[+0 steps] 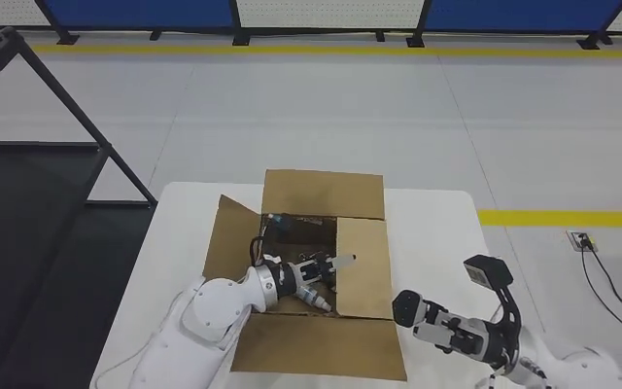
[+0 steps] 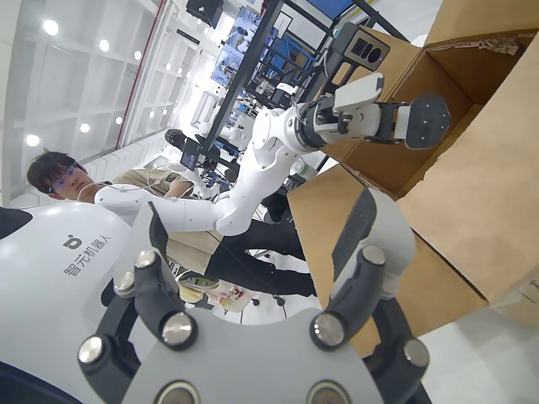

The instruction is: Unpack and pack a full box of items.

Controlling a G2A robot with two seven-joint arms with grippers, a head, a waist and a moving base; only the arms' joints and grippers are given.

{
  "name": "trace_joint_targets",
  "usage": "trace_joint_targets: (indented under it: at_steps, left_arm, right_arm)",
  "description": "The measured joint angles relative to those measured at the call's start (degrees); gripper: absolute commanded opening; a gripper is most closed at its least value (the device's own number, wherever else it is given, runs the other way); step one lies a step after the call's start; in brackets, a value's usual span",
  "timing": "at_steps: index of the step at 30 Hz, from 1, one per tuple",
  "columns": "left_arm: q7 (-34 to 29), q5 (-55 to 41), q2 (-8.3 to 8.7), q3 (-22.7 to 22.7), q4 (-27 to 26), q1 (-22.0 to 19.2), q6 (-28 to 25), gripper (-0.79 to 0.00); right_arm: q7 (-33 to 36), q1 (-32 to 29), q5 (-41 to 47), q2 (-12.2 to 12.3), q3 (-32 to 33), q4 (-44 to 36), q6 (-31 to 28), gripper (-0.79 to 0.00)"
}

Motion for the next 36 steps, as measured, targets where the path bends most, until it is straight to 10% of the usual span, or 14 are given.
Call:
trace_joint_targets:
  at_steps: [16,36]
  left_arm:
    - [-0.39,-0.82,-1.37,4.1,3.59,-4.2,-0.07,0.0]
    - [-0.75,-1.66,-0.66,0.63,3.98,-1.63,-0.88,0.0]
  right_arm:
    - [-2.32,-1.73,-0.11,0.7,0.39,0.23,-0.74,0.0]
    - [-11.13,14.35,-17.44,0.48,-9.63,26.12,6.65,0.0]
